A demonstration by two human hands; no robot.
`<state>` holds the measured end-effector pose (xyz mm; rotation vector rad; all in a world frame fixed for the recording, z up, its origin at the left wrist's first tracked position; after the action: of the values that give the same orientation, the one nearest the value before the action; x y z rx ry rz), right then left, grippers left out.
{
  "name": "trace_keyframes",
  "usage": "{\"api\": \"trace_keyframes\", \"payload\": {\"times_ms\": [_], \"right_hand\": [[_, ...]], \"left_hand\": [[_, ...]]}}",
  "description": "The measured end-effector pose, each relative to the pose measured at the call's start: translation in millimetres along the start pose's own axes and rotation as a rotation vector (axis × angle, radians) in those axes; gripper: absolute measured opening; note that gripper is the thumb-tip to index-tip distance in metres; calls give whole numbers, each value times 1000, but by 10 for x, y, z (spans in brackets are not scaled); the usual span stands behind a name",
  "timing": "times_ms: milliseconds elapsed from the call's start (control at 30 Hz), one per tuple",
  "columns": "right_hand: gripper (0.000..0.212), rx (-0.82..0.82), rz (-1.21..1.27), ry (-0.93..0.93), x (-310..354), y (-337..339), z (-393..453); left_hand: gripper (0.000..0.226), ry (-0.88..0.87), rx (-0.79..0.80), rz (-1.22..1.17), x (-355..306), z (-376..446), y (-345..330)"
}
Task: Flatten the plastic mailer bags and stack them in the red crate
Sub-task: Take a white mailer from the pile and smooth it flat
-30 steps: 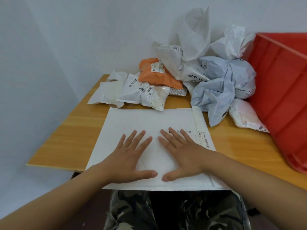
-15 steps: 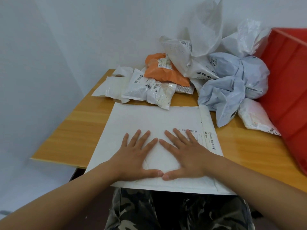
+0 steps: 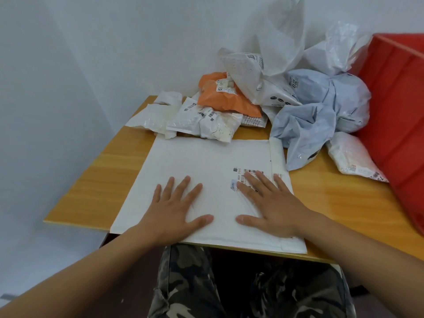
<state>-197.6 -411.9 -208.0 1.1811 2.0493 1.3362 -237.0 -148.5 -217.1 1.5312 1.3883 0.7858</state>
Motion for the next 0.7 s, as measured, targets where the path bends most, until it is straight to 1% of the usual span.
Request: {"api": "trace_keyframes", "payload": {"times_ms": [67, 167, 233, 300, 400, 467, 567, 633, 700], "right_hand": [[97, 0, -10, 3, 0, -21, 11], [98, 51, 11, -4, 4, 22, -7], [101, 77, 65, -12, 20, 150, 6], [101, 60, 90, -28, 41, 278, 100], [90, 16, 55, -73, 35, 378, 398], [88, 10, 53, -103, 24, 411, 620], [87, -4, 71, -90, 72, 493, 862], [80, -3, 75, -74, 100, 573, 968], [72, -14, 90, -76, 64, 669, 1043]], "left_hand": [[105, -1, 2, 12, 4, -22, -26], [107, 14, 55, 22, -8, -13, 23], [101, 26, 53, 1, -11, 33, 172], [91, 37, -19, -40, 2, 160, 363], [80, 26, -126, -30, 69, 493, 552], [77, -22, -111, 13, 113, 722, 576], [78, -70, -56, 27, 149, 954, 556], [74, -72, -74, 8, 179, 1042, 575], [63, -49, -139, -60, 259, 1112, 629]]}}
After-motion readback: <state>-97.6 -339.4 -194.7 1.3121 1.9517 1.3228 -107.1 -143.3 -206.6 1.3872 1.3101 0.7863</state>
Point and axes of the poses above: each hand's wrist, its own z-axis towards the middle knuckle, its own y-axis out of the back of the hand, x = y × z, the point moved 2 cm from there along z, towards the middle knuckle, and after that the axes turned 12 degrees about x, right-handed, at the moved point
